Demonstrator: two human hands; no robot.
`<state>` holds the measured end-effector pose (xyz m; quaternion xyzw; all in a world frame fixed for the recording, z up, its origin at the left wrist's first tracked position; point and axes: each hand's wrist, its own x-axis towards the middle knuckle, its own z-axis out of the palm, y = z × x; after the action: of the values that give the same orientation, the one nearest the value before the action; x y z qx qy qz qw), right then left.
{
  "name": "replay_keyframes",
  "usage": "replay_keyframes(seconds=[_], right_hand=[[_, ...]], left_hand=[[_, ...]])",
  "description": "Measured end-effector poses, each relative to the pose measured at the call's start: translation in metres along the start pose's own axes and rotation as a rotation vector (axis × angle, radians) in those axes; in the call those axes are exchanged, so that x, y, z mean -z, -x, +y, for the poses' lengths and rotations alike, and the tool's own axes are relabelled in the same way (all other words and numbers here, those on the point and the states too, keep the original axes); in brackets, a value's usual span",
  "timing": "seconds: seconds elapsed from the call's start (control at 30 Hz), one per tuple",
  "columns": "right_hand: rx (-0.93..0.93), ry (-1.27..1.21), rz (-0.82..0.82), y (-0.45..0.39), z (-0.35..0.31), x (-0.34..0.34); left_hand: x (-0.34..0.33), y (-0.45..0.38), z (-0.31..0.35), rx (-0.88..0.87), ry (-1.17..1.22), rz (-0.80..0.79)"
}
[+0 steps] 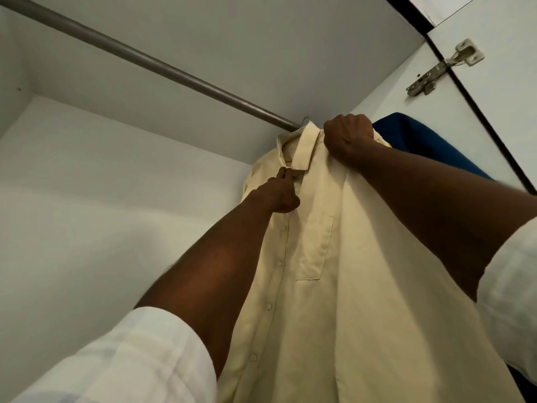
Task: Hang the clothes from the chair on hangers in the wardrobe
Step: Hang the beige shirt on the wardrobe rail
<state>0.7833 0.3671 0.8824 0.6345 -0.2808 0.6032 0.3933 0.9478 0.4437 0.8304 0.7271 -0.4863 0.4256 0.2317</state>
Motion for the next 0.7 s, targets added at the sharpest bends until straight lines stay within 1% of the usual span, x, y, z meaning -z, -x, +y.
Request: replay_keyframes(seconds=[0.13, 0.3, 0.47, 0.6, 0.7], right_hand=[[0.013, -0.036, -0.013, -0.007, -0.011, 0.0], [-0.001, -0.105, -0.072, -0.004, -0.007, -0.002], [-0.063, -0.02, -0.013, 0.011, -0.006, -0.003], [-0.108, 0.085, 0.037, 0.035, -0.019, 0.001], [-0.082, 0.057, 0.028, 0.065, -0.031, 0.007]], left_hand=[[-0.004, 0.001, -0.007, -0.004, -0.061, -0.009], [-0.005, 0.011, -0.015, -0.04, -0.058, 0.025], [-0.005, 0.026, -0.013, -0.053, -0.025, 0.106], [-0.011, 0.041, -0.01, -0.044, 0.008, 0.093], [-0.021, 0.06, -0.007, -0.036, 0.021, 0.084]])
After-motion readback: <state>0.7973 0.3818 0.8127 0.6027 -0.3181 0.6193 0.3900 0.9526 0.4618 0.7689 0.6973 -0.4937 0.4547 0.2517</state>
